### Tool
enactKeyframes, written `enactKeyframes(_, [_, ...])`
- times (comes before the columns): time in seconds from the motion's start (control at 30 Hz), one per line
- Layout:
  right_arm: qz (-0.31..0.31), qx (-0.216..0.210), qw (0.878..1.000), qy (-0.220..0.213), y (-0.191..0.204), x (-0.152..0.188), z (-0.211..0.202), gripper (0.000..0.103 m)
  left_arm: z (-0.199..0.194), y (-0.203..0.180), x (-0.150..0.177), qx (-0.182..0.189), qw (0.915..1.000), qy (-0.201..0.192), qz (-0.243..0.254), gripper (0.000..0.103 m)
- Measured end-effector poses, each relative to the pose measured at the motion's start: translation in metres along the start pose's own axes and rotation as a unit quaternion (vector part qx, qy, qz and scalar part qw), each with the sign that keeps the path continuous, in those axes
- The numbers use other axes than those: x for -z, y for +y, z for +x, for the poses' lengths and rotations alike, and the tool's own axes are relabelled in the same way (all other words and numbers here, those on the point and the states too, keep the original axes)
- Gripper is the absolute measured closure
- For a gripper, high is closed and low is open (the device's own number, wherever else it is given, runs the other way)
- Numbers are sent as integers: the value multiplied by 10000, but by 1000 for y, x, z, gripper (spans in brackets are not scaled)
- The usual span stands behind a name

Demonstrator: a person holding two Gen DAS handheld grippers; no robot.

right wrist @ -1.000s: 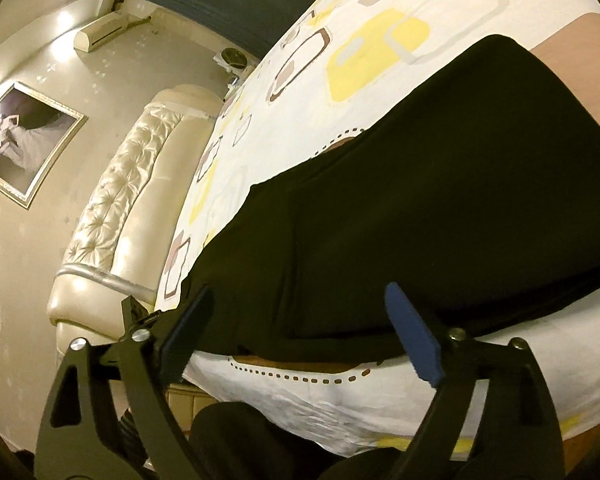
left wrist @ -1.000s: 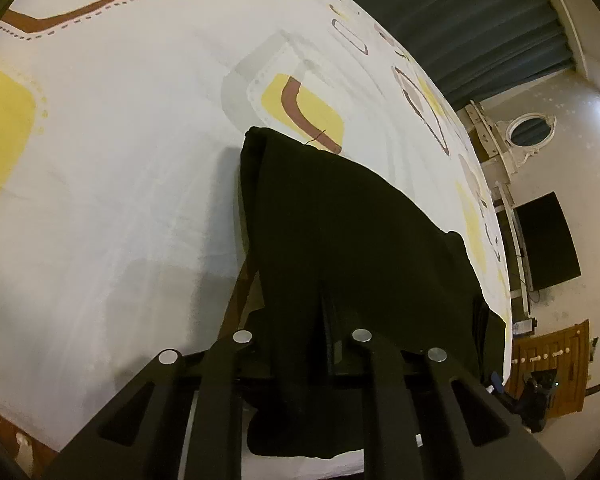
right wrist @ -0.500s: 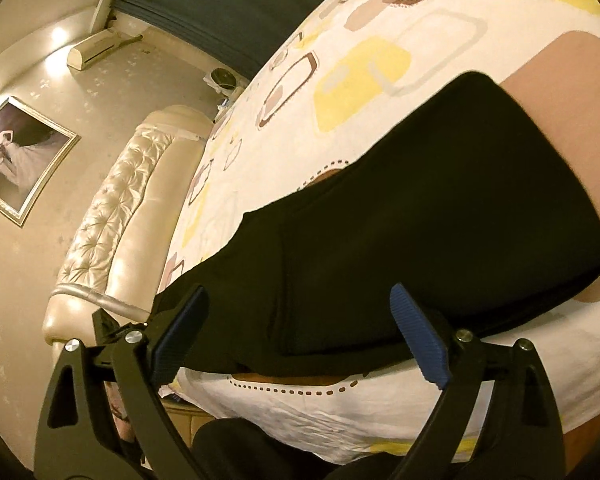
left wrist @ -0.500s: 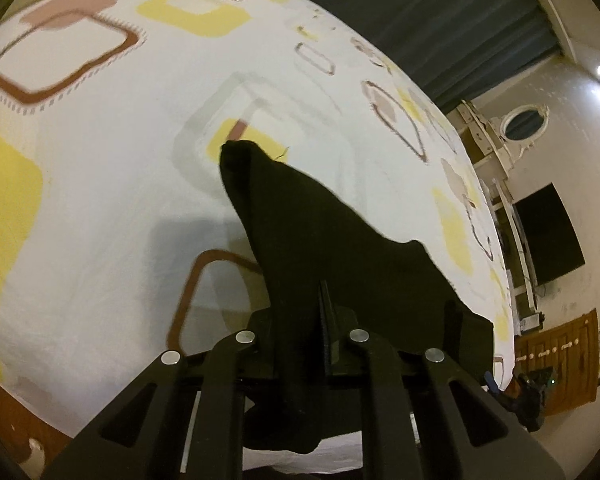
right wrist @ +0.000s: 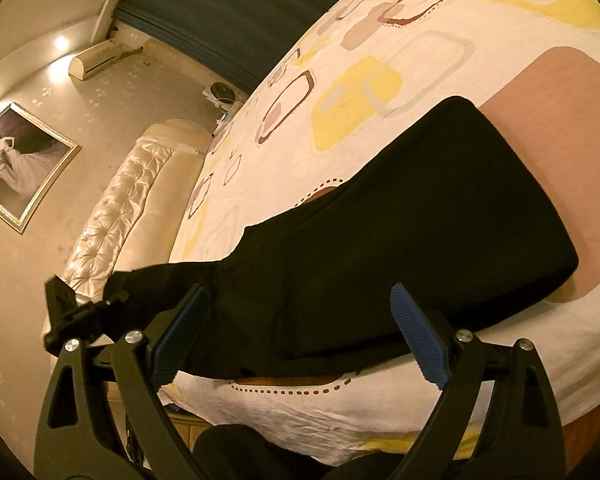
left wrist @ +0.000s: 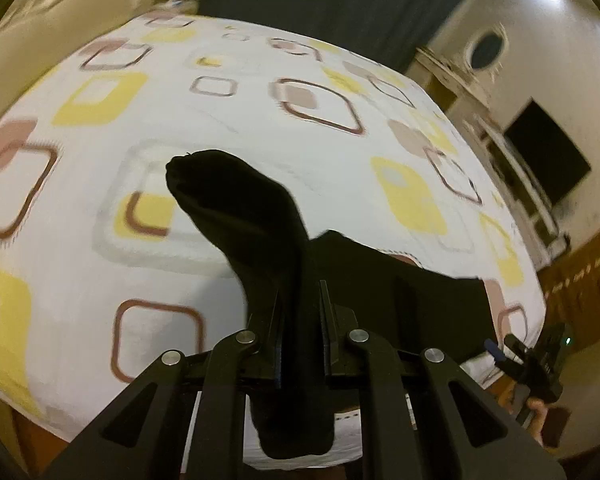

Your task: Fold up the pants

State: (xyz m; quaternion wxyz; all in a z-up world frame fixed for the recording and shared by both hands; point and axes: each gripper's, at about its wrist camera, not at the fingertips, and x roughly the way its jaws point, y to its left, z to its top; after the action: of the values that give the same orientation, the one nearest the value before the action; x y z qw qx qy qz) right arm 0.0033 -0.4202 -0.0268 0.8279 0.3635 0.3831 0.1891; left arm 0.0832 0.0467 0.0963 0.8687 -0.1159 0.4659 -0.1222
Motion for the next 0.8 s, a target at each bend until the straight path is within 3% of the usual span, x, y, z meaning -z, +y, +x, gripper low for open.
enactKeyframes(0.43, [122, -100, 9995, -278, -1, -8, -18, 11, 65, -152, 14, -237, 9898, 280, 1376, 90])
enactKeyframes(0.8, [473, -113, 9972, -559, -22, -17, -33, 11, 145, -226, 62, -534, 9760, 681, 1998, 90])
